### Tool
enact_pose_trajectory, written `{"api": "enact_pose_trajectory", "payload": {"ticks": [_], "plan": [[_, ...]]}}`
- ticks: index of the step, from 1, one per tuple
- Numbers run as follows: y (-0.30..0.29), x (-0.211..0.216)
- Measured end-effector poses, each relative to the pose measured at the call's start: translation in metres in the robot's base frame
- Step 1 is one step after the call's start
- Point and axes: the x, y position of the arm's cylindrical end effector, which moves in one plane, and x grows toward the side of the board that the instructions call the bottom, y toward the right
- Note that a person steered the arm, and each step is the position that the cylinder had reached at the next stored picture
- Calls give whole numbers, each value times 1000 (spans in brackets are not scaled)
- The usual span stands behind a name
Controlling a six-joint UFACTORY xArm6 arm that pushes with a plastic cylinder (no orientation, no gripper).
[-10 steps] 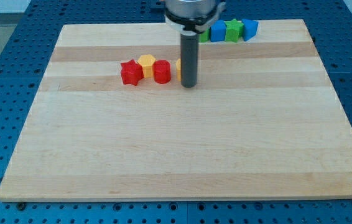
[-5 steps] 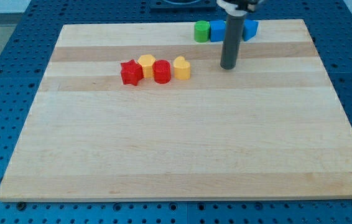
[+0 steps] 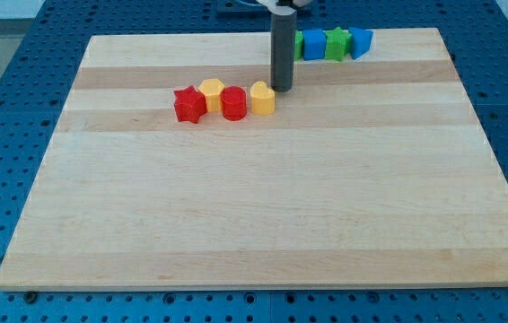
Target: Adjust the red blocks and yellow blocks in a horizontal line
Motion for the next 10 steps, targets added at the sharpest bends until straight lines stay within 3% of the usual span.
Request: {"api": "enact_pose_trajectory", "payload": {"ticks": [3, 4, 5, 8, 10], "plan": [[-6, 15], [-6, 11], [-9, -20], [-60, -20], [-27, -14]]}}
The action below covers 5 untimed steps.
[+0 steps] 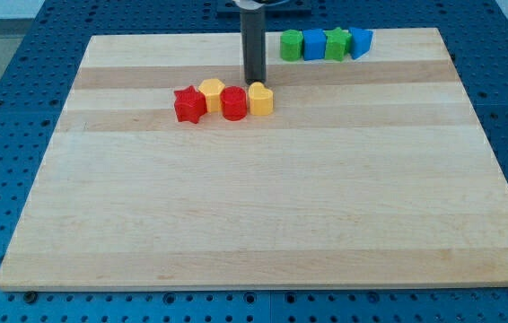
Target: Adjust the red blocks and yellow blocks in a horizontal line
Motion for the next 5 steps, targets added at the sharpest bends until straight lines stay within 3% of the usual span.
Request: {"api": "enact_pose_trajectory", "payload": {"ticks": [3, 5], "plan": [[3, 26], [-23, -2]]}}
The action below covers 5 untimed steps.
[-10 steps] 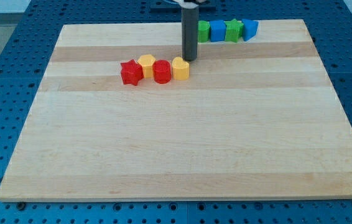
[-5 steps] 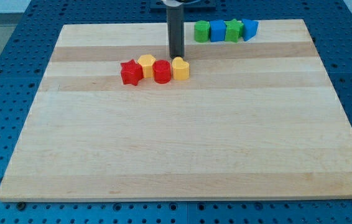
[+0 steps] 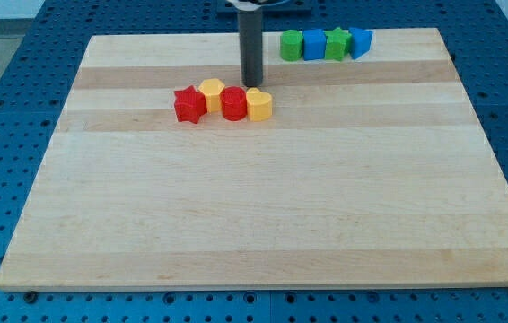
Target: Adjust the red blocks and yellow blocks in a horizontal line
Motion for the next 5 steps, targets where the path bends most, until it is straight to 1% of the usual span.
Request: {"api": "enact_pose_trajectory", "payload": {"ticks": [1, 2, 4, 5], "plan": [[-28, -1], [-43, -1], [-43, 17], [-43, 17]]}}
